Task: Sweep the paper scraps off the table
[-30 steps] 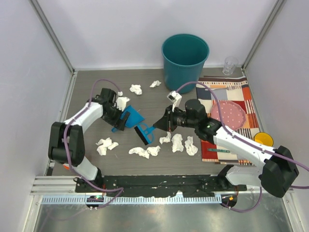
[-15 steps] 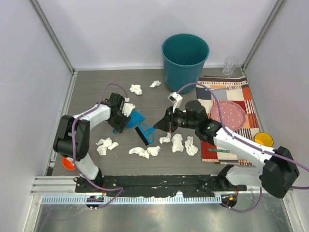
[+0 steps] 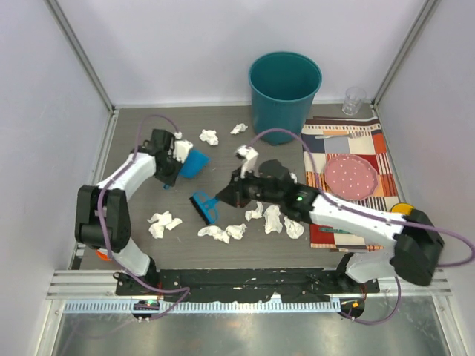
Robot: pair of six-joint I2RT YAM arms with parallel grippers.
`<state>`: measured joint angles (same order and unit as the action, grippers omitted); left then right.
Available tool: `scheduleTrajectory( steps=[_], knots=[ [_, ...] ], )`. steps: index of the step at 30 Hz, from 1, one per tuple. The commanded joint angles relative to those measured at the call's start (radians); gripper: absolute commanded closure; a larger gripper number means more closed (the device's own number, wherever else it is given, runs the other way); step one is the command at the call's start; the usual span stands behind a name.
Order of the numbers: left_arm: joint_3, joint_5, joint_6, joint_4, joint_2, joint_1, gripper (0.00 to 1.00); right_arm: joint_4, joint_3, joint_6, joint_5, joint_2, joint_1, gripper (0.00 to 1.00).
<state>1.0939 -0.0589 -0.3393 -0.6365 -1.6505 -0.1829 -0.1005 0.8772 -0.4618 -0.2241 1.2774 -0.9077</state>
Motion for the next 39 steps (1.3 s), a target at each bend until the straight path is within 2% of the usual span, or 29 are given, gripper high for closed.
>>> scheduleTrajectory(
  steps=[1, 2, 5, 9, 13, 19, 25, 33, 36, 39],
  knots=[
    [0.09, 0.031, -0.024, -0.035, 0.155, 0.085, 1.0, -0.11, 0.213, -0.024, 0.068, 0.196, -0.146, 0.99],
    [0.09, 0.043, -0.044, -0.037, 0.172, 0.098, 1.0, -0.099, 0.254, -0.028, 0.069, 0.292, -0.166, 0.99],
    [0.095, 0.079, -0.081, -0.051, 0.218, 0.163, 1.0, -0.102, 0.377, -0.089, 0.06, 0.448, -0.2, 0.99],
    [0.115, 0.071, -0.102, -0.075, 0.251, 0.282, 1.0, -0.131, 0.495, -0.178, 0.037, 0.598, -0.212, 0.99],
    [0.112, 0.062, -0.115, -0.092, 0.273, 0.321, 1.0, -0.142, 0.621, -0.227, -0.012, 0.718, -0.223, 0.99],
    [0.093, 0.039, -0.125, -0.095, 0.282, 0.324, 1.0, -0.05, 0.689, -0.202, 0.078, 0.829, -0.218, 0.99],
    [0.08, 0.016, -0.142, -0.097, 0.287, 0.323, 1.0, -0.015, 0.579, -0.181, 0.153, 0.757, -0.171, 0.99],
    [0.049, -0.128, -0.219, -0.153, 0.305, 0.323, 1.0, 0.019, 0.313, -0.147, 0.251, 0.495, -0.077, 0.99],
    [0.031, -0.16, -0.259, -0.19, 0.308, 0.315, 1.0, -0.004, 0.25, -0.129, 0.198, 0.42, -0.05, 0.99],
    [0.018, -0.156, -0.32, -0.253, 0.294, 0.284, 1.0, 0.013, 0.291, -0.077, 0.154, 0.372, -0.04, 0.99]
  ],
)
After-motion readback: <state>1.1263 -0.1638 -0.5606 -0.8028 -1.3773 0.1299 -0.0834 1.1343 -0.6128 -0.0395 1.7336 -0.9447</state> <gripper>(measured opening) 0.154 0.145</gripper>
